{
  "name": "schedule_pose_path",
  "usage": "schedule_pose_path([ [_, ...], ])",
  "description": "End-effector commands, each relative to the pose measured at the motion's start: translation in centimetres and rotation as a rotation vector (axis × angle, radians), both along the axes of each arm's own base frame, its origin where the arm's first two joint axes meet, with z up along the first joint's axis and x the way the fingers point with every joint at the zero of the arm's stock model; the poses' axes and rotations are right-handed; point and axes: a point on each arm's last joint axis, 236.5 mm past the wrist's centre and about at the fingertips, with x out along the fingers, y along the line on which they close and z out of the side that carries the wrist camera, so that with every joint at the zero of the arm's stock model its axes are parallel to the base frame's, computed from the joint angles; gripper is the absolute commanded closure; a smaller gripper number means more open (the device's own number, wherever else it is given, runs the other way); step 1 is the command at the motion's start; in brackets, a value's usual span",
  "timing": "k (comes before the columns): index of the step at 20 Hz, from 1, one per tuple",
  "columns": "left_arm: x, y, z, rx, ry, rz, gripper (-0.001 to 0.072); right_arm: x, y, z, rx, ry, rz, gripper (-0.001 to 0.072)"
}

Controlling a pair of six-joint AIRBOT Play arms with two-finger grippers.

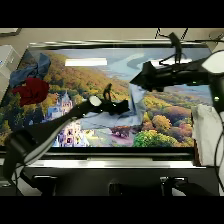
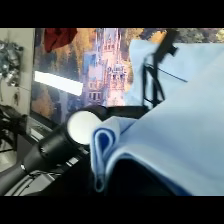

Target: Fold the clothes and pants, and hang the long-sleeved shirts on hangers.

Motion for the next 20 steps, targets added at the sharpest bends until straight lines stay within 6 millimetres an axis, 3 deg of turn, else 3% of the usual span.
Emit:
schedule_pose_path([
  [1,3.6,15.2,1.4,0.359,-0.107,-0.055,0.0691,2.5,6.2,-2.2,0.121,0.021,0.034,0.0666],
  [2,5.0,20.5,3.6,0.440,-0.146,-0.008,0.0691,3.0,8.4,-3.2,0.160,0.039,0.042,0.0666],
  [4,6.2,28.9,9.0,0.508,-0.209,0.121,0.0690,3.8,13.0,-6.6,0.207,0.099,0.032,0.0665],
  [6,5.9,34.5,14.7,0.506,-0.276,0.252,0.0689,4.0,17.3,-11.5,0.203,0.164,0.014,0.0665],
  [8,4.8,37.7,19.9,0.505,-0.364,0.344,0.0689,4.1,20.7,-17.0,0.179,0.214,-0.028,0.0645],
  [9,4.1,38.4,22.0,0.504,-0.406,0.370,0.0689,3.9,22.1,-19.7,0.169,0.244,-0.052,0.0412],
  [10,3.3,38.7,23.9,0.503,-0.448,0.385,0.0688,3.6,23.0,-21.7,0.169,0.286,-0.069,0.0067],
  [12,1.9,38.5,26.6,0.500,-0.511,0.391,0.0689,3.5,23.2,-23.7,0.168,0.333,-0.081,0.0021],
  [14,0.8,38.4,28.0,0.503,-0.543,0.386,0.0688,5.2,20.7,-22.0,0.180,0.298,-0.074,0.0022],
  [16,0.2,38.3,28.6,0.516,-0.567,0.367,0.0688,7.5,15.6,-18.7,0.179,0.234,-0.056,0.0023],
  [18,0.1,38.3,28.8,0.521,-0.578,0.361,0.0688,9.6,7.6,-17.1,0.082,0.178,-0.072,0.0023],
  [20,0.1,38.3,28.8,0.520,-0.578,0.361,0.0688,10.0,-2.1,-18.7,-0.081,0.248,-0.141,0.0028],
])
